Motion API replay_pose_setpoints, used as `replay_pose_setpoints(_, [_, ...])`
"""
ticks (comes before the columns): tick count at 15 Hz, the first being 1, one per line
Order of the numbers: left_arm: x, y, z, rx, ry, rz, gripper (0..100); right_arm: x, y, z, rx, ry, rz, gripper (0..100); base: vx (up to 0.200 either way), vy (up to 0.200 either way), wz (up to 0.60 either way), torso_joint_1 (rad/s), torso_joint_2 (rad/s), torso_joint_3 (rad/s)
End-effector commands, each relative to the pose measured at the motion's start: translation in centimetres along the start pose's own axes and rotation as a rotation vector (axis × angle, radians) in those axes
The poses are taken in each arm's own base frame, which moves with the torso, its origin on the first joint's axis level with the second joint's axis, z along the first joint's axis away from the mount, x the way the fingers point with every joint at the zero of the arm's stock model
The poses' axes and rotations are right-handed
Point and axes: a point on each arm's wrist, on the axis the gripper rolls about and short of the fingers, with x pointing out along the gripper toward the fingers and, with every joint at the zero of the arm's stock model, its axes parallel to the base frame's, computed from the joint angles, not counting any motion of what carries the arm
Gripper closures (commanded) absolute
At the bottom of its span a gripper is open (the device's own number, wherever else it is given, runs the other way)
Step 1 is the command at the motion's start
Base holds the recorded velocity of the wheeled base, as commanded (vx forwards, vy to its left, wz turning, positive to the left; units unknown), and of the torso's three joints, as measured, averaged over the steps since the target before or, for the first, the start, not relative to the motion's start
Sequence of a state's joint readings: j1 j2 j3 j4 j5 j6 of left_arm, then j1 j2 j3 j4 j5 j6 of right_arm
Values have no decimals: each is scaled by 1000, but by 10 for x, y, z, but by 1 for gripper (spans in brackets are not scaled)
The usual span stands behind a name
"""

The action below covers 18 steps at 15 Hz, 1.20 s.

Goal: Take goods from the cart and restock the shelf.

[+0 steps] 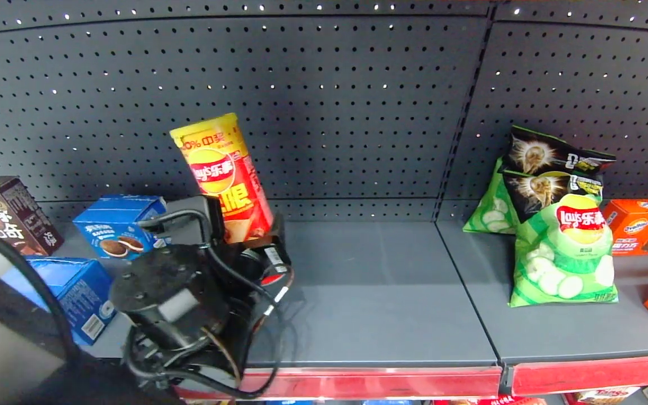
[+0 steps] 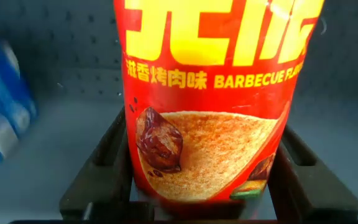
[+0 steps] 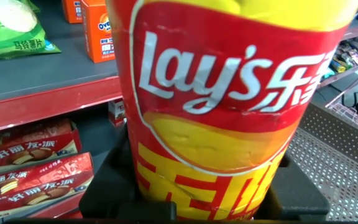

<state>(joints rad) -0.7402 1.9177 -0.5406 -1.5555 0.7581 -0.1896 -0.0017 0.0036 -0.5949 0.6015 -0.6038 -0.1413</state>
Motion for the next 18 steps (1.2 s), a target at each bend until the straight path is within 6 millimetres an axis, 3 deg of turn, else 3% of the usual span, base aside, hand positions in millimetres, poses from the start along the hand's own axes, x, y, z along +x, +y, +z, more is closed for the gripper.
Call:
replay_pose_setpoints(1, [7, -32, -20, -83, -9, -19, 100, -1, -1, 2, 6, -8, -3, 100, 0, 0, 0, 0, 0, 0])
replay_pose_setpoints(5, [10, -21, -21, -57, 31, -129, 100, -2, -2, 2, 3, -5, -1, 100, 0, 0, 0, 0, 0, 0])
replay_pose_setpoints(8, [25, 17, -9, 57, 37, -181, 100, -2, -1, 2, 2, -3, -1, 100, 0, 0, 0, 0, 0, 0])
replay_pose_setpoints(10, [19, 34, -9, 123, 73, -191, 100, -1, -1, 1, 0, 0, 0, 100, 0, 0, 0, 0, 0, 0])
replay_pose_setpoints(18, [15, 37, 13, 86, 17, -189, 100, 1, 1, -1, -1, 2, 1, 100, 0, 0, 0, 0, 0, 0])
